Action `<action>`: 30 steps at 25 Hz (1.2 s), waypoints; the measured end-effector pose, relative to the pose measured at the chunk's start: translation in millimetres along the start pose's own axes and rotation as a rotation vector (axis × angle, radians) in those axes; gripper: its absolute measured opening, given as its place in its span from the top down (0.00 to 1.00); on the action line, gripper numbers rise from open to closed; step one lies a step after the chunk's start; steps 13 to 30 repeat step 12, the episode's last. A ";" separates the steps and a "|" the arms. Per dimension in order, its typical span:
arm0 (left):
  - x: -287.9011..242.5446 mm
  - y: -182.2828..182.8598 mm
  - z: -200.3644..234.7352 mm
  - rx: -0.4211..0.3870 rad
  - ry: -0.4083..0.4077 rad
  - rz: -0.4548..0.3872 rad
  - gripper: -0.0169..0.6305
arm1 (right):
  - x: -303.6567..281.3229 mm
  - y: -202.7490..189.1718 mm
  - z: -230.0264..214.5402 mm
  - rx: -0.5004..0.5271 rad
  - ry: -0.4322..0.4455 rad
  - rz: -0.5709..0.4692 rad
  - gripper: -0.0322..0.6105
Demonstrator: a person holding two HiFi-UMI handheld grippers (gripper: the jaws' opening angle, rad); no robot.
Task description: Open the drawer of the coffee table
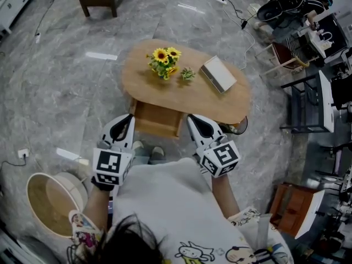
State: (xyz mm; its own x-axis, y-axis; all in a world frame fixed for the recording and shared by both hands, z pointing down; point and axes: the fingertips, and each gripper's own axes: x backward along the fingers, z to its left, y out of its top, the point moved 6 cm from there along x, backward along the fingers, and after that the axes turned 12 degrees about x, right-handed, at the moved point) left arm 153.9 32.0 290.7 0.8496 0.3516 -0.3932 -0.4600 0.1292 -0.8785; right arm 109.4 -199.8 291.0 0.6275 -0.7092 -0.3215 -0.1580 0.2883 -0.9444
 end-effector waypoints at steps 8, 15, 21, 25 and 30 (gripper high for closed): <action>2.4 4.3 4.1 -0.035 0.000 -0.008 0.97 | 5.6 1.1 -1.2 -0.001 -0.026 0.000 0.95; 1.2 7.6 4.6 -0.057 -0.001 -0.017 0.97 | 10.1 2.1 -5.0 0.004 -0.043 -0.013 0.95; 1.2 7.6 4.6 -0.057 -0.001 -0.017 0.97 | 10.1 2.1 -5.0 0.004 -0.043 -0.013 0.95; 1.2 7.6 4.6 -0.057 -0.001 -0.017 0.97 | 10.1 2.1 -5.0 0.004 -0.043 -0.013 0.95; 1.2 7.6 4.6 -0.057 -0.001 -0.017 0.97 | 10.1 2.1 -5.0 0.004 -0.043 -0.013 0.95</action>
